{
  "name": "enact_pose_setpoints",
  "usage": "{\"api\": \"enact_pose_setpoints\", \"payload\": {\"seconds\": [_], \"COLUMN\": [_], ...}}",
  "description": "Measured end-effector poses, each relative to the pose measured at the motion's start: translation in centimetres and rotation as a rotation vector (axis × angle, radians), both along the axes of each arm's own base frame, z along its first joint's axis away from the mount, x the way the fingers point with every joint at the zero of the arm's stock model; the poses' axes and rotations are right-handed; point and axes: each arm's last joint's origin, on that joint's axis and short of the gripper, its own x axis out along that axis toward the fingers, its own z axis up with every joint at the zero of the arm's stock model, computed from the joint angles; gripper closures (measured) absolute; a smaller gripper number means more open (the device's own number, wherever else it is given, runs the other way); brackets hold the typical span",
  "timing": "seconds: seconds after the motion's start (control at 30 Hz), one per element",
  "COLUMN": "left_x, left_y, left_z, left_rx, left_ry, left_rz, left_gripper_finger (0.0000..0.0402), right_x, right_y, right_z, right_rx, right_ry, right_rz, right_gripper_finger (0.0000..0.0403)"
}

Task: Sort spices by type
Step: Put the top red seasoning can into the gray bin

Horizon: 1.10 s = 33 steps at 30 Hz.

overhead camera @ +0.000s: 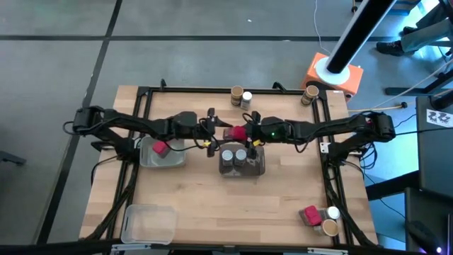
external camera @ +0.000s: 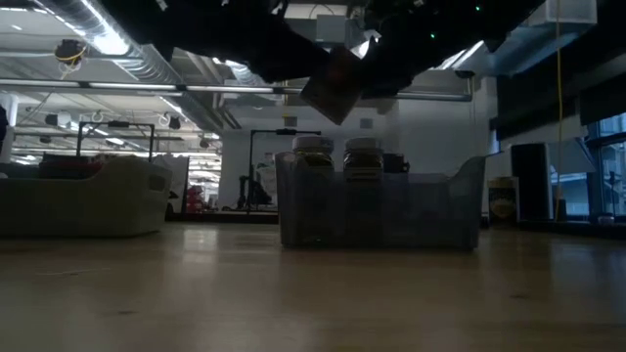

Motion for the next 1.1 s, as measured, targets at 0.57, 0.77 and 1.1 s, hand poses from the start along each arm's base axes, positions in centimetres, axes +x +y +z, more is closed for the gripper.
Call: {"api": "enact_pose_setpoints", "payload": {"seconds": [0.57,0.77,1.1], "left_x": [1.5,1.5,1.5], "left_y": [0.1,0.1,0.1], "left_z": [-0.7,-0.7,-0.8], "left_rx": [-0.017,-0.008,0.025], "left_ry": [-0.002,0.002,0.011], "left_rz": [-0.005,-0.007,-0.005], "left_gripper_finger": [0.0179,0.0212,0.0233], "right_x": [0.6,0.6,0.6], "right_y": [0.1,0.1,0.1], "right_z": [-0.5,-0.6,-0.5], "right_rx": [0.009,0.005,0.033], "right_ry": [-0.016,-0.011,-0.024], "right_rz": [0.034,0.045,0.025], "right_gripper_finger": [0.0204,0.0202,0.0161]}}
